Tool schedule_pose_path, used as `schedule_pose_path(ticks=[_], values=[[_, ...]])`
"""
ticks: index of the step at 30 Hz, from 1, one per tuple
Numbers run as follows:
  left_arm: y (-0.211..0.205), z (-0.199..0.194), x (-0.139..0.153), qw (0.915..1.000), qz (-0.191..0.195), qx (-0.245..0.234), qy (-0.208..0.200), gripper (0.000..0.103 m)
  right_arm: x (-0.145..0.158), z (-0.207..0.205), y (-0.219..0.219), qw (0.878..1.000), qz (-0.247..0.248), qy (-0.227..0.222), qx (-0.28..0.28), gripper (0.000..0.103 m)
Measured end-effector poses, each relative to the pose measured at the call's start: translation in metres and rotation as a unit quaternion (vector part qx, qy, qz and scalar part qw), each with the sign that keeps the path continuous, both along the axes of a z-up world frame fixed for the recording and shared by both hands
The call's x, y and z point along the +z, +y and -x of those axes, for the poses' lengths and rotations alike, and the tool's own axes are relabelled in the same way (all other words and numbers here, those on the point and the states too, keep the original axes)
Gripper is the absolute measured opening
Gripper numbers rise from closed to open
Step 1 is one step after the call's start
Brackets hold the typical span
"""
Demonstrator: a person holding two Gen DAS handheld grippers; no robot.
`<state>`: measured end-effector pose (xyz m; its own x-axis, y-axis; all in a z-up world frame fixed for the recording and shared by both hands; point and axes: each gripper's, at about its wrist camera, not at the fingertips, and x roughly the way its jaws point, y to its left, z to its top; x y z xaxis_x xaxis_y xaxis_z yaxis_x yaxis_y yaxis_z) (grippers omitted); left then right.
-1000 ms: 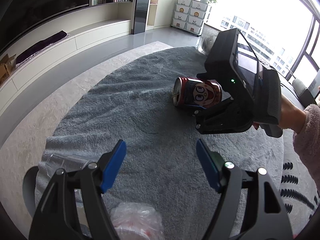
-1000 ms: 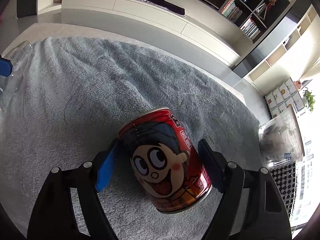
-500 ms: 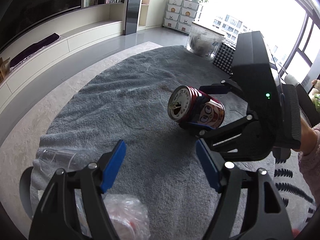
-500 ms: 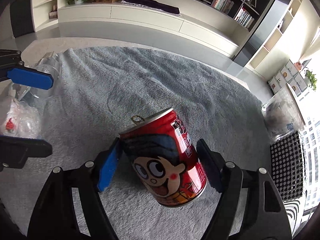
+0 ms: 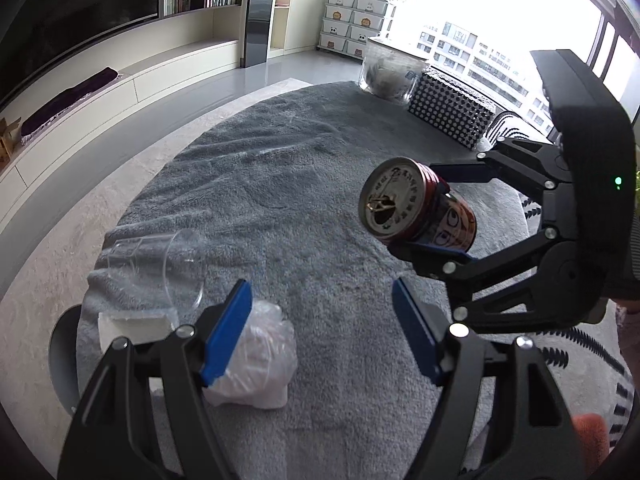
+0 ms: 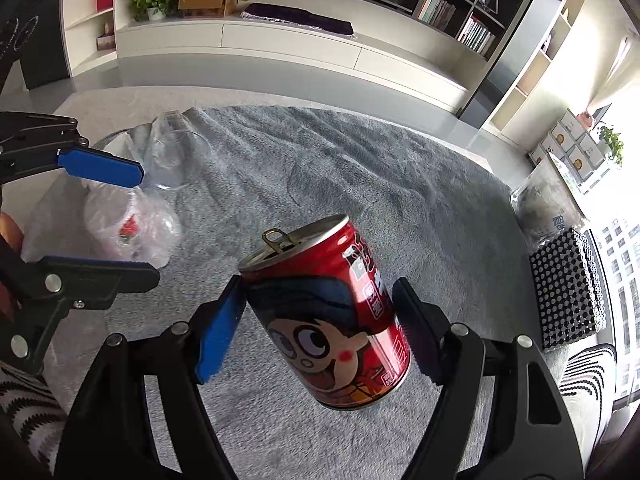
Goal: Collect trash
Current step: 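Lift red can with right tool while left tool reaches white plastic bag, then close left tool on the white plastic bag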
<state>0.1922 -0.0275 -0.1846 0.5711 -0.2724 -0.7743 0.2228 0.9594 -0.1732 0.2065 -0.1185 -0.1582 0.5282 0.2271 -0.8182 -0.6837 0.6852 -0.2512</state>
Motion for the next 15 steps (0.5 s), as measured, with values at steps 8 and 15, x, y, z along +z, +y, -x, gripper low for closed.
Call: schedule_pose_path(ticks=[8, 15], values=[[0.022, 0.045, 0.003, 0.9998, -0.007, 0.015, 0.006, 0.072, 0.021, 0.044, 0.008, 0.999, -0.024, -0.004, -0.021, 0.072], [0.026, 0.043, -0.021, 0.9991, -0.027, 0.027, 0.021, 0.072, 0.015, 0.060, 0.009, 0.998, -0.042, 0.009, -0.048, 0.072]])
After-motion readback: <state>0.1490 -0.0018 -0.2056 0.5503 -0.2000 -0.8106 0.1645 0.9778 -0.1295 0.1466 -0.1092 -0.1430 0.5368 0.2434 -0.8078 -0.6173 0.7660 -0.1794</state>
